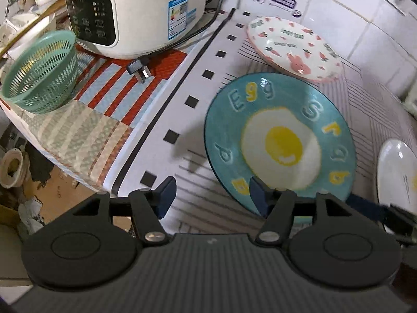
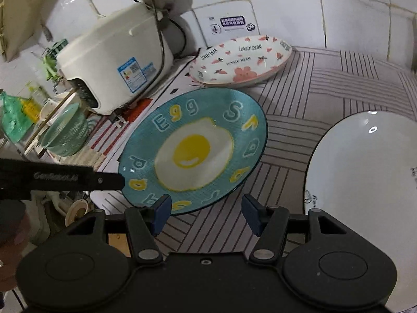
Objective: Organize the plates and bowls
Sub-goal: 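Close both grippers on the rim of the blue egg plate, then lift the blue egg plate with both grippers and carry it over the white plate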
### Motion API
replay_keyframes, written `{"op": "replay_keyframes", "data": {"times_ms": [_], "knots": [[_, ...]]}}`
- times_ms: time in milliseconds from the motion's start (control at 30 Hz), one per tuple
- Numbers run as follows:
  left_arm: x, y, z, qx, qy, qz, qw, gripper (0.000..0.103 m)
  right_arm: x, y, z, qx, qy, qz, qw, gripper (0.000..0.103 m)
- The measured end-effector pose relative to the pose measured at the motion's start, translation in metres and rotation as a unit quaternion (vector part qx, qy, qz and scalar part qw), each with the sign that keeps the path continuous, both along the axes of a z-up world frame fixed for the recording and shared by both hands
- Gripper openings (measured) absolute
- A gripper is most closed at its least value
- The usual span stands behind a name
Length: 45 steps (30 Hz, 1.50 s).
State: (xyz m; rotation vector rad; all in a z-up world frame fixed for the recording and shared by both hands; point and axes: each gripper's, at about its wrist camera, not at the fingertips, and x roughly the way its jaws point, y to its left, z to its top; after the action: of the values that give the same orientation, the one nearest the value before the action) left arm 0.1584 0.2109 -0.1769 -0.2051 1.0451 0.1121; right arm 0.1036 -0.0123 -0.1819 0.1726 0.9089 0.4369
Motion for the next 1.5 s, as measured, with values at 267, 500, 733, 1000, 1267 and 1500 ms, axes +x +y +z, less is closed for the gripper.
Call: {"op": "replay_keyframes", "data": {"times_ms": [267, 500, 733, 1000, 1267, 1500], "knots": [[0.028, 0.013, -0.011, -0.014, -0.021, -0.014, 0.9996, 0.052, 0.016, 0.008, -0.016, 0.016, -0.014, -0.055, 0.998, 0.058], [0.040, 0.009, -0.022, -0.019, -0.004, -0.046, 0.9988, 0.020, 0.024, -0.001, -0.025, 0.036, -0.022, -0.100, 0.994, 0.038], [0.042, 0.017, -0.029, -0.067, -0.001, -0.027, 0.9974, 0.024, 0.029, -0.004, -0.028, 0.038, -0.022, -0.094, 0.995, 0.026], [0.043, 0.018, -0.030, -0.077, 0.000, -0.009, 0.9970, 0.027, 0.036, -0.006, -0.027, 0.033, -0.018, -0.060, 0.998, 0.026], [0.041, 0.008, -0.022, -0.045, 0.000, -0.014, 0.9989, 0.027, 0.046, -0.011, -0.022, 0.034, 0.002, -0.014, 0.999, 0.025], [0.022, -0.001, -0.007, -0.015, -0.006, -0.021, 0.9997, 0.027, 0.045, -0.022, -0.017, 0.048, 0.001, 0.023, 0.999, 0.025]]}}
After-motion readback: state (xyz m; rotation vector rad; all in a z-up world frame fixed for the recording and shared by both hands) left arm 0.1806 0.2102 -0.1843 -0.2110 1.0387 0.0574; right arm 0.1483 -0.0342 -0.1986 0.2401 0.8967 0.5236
